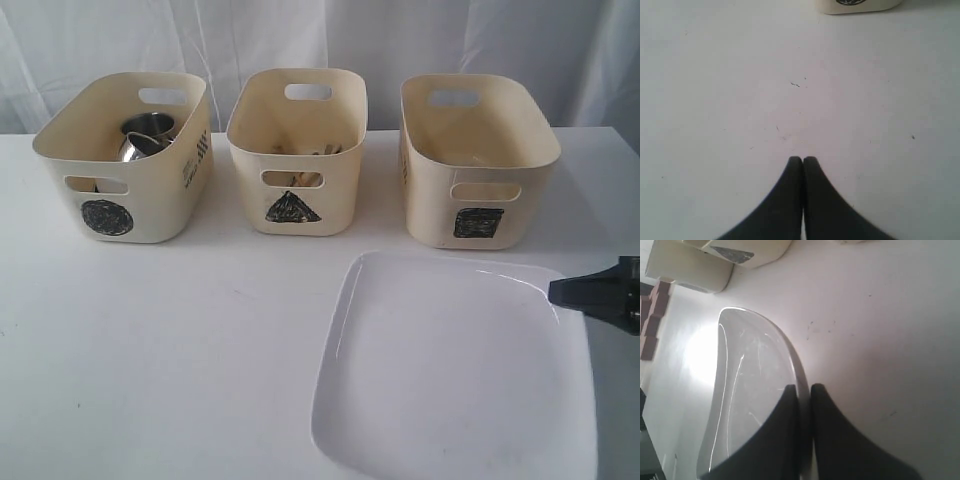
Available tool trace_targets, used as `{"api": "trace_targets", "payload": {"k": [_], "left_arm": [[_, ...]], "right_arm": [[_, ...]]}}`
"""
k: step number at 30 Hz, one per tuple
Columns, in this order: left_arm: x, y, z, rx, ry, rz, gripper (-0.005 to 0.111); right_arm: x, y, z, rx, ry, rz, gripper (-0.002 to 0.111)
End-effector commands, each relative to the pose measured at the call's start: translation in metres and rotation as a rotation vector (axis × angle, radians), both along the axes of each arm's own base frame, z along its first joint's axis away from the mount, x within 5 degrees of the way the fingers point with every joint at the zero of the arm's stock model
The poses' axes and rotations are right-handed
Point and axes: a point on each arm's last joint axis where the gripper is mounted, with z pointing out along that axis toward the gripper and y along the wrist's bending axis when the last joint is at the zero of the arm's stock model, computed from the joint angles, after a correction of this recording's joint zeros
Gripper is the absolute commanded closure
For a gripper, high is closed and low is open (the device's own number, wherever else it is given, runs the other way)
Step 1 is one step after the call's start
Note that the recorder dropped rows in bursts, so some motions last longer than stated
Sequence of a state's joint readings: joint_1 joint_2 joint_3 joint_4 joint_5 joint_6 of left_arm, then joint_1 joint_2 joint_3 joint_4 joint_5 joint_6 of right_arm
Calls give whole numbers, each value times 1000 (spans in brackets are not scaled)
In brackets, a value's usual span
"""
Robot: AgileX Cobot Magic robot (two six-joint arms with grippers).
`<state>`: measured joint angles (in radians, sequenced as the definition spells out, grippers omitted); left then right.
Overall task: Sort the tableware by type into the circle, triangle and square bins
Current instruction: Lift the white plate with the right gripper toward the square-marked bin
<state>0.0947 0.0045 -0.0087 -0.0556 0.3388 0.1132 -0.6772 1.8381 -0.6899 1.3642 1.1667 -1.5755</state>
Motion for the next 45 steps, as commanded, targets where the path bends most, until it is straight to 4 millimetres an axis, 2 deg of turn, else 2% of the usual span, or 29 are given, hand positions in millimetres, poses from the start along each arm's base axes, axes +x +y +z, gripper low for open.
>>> {"api": "trace_targets", "payload": {"k": [1,5,10,14,23,26,29,34,37,42,45], "left_arm": [[-1,0,-4,-7,17,1,107],[-1,0,-4,-7,17,1,107],[-1,0,-4,-7,17,1,107],[-1,0,-4,-7,17,1,107],[-1,0,-4,-7,17,1,107],[-1,0,-4,-7,17,1,107],[-1,0,-4,-7,17,1,107],[-1,0,-4,-7,17,1,107],[-1,0,-4,-7,17,1,107],[-1,0,-4,-7,17,1,107],[-1,0,-4,-7,17,1,107]], "right_arm": [[3,1,6,130,28,-73,108],[4,4,6,161,64,-83,108],[9,21,15,149,51,-27,108],[11,33,38,153,15,-25,108],[6,37,102,213,-144,-159,108],[16,29,128,281,-236,-234,108],[35,18,175,260,-358,-223,108],[63,-17,222,61,-459,-493,108],[78,-31,225,31,-467,-544,108],[112,-56,216,1,-458,-598,108],[119,-65,217,-42,-471,-634,108]]}}
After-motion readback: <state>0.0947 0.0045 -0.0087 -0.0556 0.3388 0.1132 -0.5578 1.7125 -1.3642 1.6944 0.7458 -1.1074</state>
